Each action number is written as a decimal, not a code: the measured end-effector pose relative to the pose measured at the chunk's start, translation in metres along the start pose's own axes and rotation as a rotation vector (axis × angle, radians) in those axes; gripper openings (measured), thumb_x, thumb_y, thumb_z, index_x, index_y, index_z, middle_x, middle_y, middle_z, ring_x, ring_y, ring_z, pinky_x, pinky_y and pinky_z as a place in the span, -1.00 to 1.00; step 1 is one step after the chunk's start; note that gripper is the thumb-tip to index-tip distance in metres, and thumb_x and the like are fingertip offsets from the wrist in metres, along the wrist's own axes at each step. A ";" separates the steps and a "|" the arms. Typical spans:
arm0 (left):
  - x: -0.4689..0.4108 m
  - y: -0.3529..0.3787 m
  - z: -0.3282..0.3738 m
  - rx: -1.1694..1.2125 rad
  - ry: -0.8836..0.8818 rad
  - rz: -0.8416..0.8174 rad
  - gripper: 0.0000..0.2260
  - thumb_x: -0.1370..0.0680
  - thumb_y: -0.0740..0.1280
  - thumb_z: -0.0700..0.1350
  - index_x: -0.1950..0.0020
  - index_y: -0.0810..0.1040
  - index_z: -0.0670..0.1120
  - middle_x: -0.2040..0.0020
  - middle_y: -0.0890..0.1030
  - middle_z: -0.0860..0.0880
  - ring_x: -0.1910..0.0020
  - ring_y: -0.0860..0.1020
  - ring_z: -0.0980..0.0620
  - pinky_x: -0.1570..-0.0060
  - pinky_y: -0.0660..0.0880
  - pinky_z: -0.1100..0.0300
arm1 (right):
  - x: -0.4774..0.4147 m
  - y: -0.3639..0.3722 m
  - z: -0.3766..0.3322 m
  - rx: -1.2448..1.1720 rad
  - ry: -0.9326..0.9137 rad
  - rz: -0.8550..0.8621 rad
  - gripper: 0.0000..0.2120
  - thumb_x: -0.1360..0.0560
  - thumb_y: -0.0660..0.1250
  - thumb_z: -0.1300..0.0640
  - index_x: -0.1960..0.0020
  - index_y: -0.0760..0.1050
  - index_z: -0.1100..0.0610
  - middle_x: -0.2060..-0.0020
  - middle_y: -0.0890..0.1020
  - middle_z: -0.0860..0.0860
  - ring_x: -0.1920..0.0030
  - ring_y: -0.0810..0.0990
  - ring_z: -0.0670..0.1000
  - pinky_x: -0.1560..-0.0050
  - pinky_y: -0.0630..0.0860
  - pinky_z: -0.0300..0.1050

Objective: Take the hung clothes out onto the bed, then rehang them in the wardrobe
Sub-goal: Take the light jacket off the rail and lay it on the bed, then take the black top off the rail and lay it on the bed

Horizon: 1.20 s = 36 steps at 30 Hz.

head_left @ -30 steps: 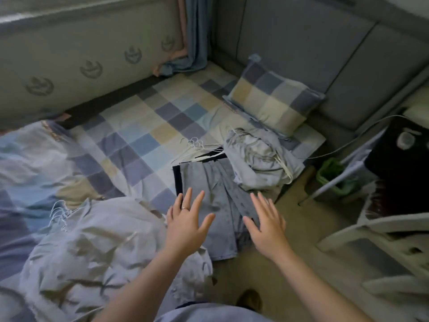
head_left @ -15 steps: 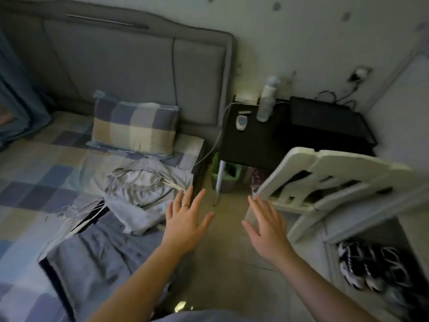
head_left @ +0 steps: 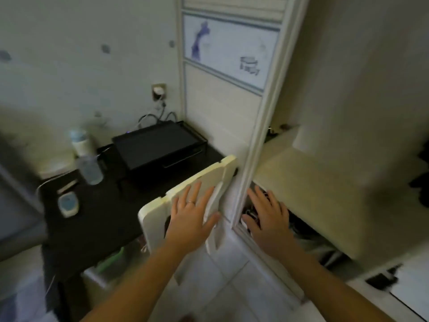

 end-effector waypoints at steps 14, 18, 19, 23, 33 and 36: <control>-0.277 -0.078 0.257 0.094 0.829 0.148 -0.34 -0.54 -0.04 0.38 -0.59 0.11 0.16 -0.62 0.09 -0.03 -0.58 0.01 -0.12 -0.48 0.04 -0.14 | -0.058 -0.233 0.100 0.349 0.369 0.444 -0.37 -0.57 -0.15 -0.32 -0.58 -0.18 -0.18 -0.57 -0.19 -0.20 -0.54 -0.33 -0.04 -0.51 -0.27 0.13; -0.308 -0.115 0.349 0.134 0.997 0.206 -0.33 -0.51 -0.12 0.40 -0.60 0.00 0.21 -0.63 -0.03 0.03 -0.59 -0.09 -0.06 -0.50 -0.04 -0.09 | -0.063 -0.314 0.113 0.472 0.404 0.530 -0.37 -0.56 -0.19 -0.33 -0.56 -0.25 -0.20 -0.56 -0.23 -0.22 -0.54 -0.35 -0.05 -0.53 -0.26 0.11; -0.314 -0.125 0.371 0.145 1.034 0.221 -0.32 -0.50 -0.13 0.41 -0.59 -0.02 0.22 -0.63 -0.06 0.05 -0.59 -0.11 -0.04 -0.50 -0.07 -0.07 | -0.064 -0.336 0.115 0.501 0.412 0.557 -0.36 -0.55 -0.20 -0.33 -0.57 -0.22 -0.19 -0.56 -0.22 -0.21 -0.55 -0.33 -0.05 -0.53 -0.25 0.12; -0.345 -0.161 0.449 0.181 1.119 0.291 -0.32 -0.48 -0.15 0.42 -0.58 -0.06 0.26 -0.63 -0.11 0.09 -0.59 -0.16 0.00 -0.51 -0.09 -0.06 | -0.064 -0.420 0.121 0.609 0.424 0.634 -0.34 -0.52 -0.21 -0.33 -0.58 -0.19 -0.17 -0.56 -0.20 -0.20 -0.55 -0.32 -0.04 -0.54 -0.23 0.12; -0.397 -0.214 0.605 0.211 1.228 0.408 -0.41 -0.60 -0.01 0.35 -0.59 -0.07 0.24 -0.63 -0.11 0.09 -0.59 -0.19 0.01 -0.53 -0.07 -0.06 | -0.071 -0.595 0.142 0.848 0.497 0.764 -0.38 -0.58 -0.02 -0.27 -0.58 -0.10 -0.17 -0.58 -0.05 -0.16 -0.57 -0.18 -0.01 -0.54 -0.12 0.13; -0.407 -0.220 0.648 0.252 1.247 0.362 -0.41 -0.59 -0.02 0.35 -0.59 -0.06 0.23 -0.63 -0.10 0.10 -0.59 -0.19 0.02 -0.53 -0.07 -0.05 | -0.074 -0.641 0.156 0.883 0.600 0.760 -0.39 -0.60 0.07 -0.22 -0.58 -0.05 -0.14 -0.58 0.02 -0.11 -0.58 -0.11 0.02 -0.52 -0.05 0.17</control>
Point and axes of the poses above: each hand's wrist, its own x-axis away from the middle knuckle, its own y-axis out of the palm, z = x × y, the point moved 6 cm from there along -x, towards the middle knuckle
